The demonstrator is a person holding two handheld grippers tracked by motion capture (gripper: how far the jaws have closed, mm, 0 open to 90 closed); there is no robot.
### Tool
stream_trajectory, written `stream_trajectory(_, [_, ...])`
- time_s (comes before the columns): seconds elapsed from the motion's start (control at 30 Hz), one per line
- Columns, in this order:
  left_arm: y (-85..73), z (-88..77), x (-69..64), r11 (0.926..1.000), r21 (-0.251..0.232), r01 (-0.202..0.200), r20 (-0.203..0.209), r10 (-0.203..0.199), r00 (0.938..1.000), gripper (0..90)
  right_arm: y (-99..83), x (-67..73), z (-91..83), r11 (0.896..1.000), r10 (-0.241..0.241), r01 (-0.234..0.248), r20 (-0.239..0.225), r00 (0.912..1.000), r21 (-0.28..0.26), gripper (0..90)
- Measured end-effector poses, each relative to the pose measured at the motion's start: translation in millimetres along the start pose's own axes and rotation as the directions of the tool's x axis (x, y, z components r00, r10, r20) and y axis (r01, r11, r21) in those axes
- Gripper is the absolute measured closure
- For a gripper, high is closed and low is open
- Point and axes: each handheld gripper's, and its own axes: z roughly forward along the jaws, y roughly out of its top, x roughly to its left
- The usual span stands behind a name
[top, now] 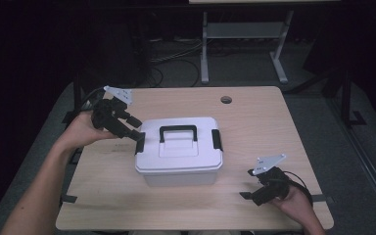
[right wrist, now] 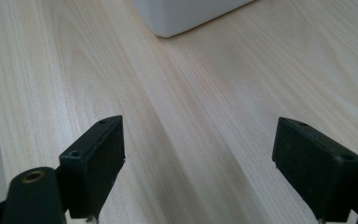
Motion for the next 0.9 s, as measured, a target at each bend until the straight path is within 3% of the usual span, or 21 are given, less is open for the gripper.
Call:
stream_trajectory(0.13, [-8.8,-6.0,0.6,0.9995,-0.026,0.016,0.003,-0.016,0.9999,41.8,0.1,0.4,0.6,1.0,0.004,-0.004,-0.001,1.0,0.003,16.5])
stream_trajectory(0.9, [-30.7,-10.6,-2.5,0.9985,-0.04,0.037,-0.006,-0.037,0.9993,39.1,-2.1,0.9,-0.7,1.0,0.003,-0.003,0.012,0.9999,0.009,16.5])
